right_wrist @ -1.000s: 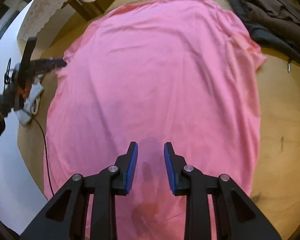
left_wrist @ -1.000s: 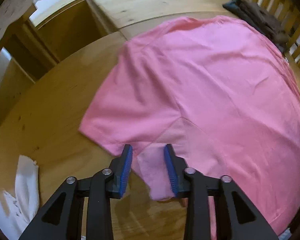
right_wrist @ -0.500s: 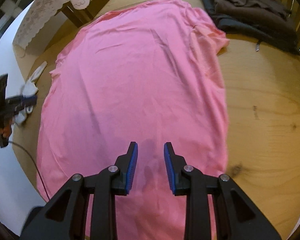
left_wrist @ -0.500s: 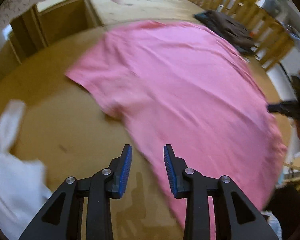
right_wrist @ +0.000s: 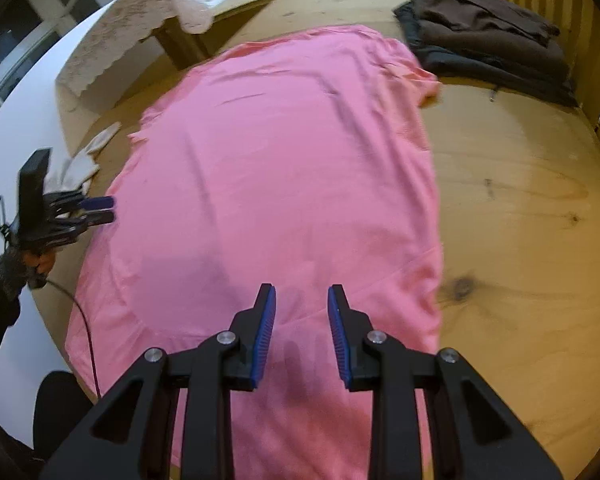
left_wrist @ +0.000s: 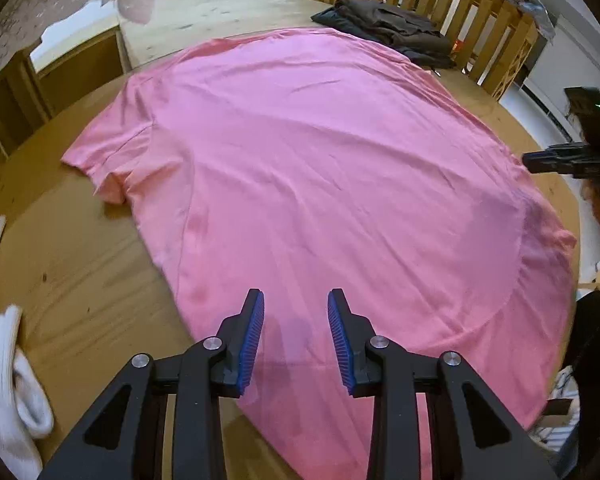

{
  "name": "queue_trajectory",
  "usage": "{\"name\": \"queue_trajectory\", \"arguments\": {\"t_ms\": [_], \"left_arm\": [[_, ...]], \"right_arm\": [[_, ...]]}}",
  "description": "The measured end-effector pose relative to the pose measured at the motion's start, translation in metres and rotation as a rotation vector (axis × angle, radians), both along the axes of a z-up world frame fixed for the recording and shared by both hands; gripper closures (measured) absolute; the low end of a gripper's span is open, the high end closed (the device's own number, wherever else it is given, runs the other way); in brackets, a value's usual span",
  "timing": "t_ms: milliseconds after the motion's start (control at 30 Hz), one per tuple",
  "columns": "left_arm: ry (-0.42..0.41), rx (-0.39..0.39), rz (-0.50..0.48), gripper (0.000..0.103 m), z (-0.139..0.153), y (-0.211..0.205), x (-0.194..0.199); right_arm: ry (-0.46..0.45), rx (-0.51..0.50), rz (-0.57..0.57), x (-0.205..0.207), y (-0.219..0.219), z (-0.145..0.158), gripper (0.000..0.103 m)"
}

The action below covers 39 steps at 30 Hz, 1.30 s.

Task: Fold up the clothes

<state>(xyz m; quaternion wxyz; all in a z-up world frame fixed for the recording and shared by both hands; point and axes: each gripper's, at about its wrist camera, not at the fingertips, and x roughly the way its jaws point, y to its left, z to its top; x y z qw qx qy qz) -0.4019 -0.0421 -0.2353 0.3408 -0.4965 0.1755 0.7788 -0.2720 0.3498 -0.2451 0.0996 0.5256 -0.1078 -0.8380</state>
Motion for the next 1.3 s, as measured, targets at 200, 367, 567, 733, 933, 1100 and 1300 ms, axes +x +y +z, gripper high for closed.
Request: {"name": "queue_trajectory", "arguments": {"t_ms": [200,367,567,733,933,1100,1300], "left_arm": [[0.052,-0.052,-0.034,0.066,-0.010,-0.006,0.015],[0.052,-0.072,-0.023,0.062,-0.010,-0.026,0.021],[0.041,-0.067,0.079,0.067,0.009,-0.053,0.035],[0.035,0.021,0.031,0.066,0.034,-0.057,0.090],[-0.100,-0.024,-0.077,0.065,0.001,-0.047,0.146],[-0.117,-0.007,-0.074,0.063,-0.003,-0.064,0.163],[-0.154,-0.057,-0.051,0.065,0.008,-0.077,0.155]], "right_arm": [[-0.022,-0.025,0.063,0.017,-0.050,-0.014,0.076],[-0.088,-0.028,0.123,0.035,-0.086,-0.031,0.076],[-0.053,-0.040,0.080,0.045,-0.071,-0.011,0.076],[-0.023,-0.067,-0.053,0.018,-0.021,-0.001,0.076],[-0.078,-0.020,-0.055,0.002,-0.023,-0.020,0.076],[-0.140,-0.001,-0.011,0.011,-0.033,-0.026,0.076],[-0.013,0.061,-0.054,-0.036,-0.019,-0.005,0.077]]}}
